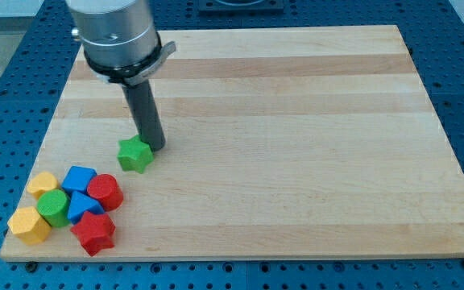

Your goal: Move the green star into the group of blocks

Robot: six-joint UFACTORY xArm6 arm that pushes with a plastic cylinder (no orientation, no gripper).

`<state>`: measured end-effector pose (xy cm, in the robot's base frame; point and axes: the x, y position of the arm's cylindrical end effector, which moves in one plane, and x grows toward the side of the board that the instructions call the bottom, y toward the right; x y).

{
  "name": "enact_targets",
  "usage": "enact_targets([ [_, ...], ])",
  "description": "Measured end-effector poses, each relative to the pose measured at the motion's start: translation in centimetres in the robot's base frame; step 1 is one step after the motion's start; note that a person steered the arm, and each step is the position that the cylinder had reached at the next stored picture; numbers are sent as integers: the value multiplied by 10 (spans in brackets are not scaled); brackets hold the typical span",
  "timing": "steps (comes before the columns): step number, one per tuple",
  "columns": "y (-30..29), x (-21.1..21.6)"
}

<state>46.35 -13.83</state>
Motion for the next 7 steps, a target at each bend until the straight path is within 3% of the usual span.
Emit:
enact_targets([
  [3, -47, 7],
  [7, -63, 28],
])
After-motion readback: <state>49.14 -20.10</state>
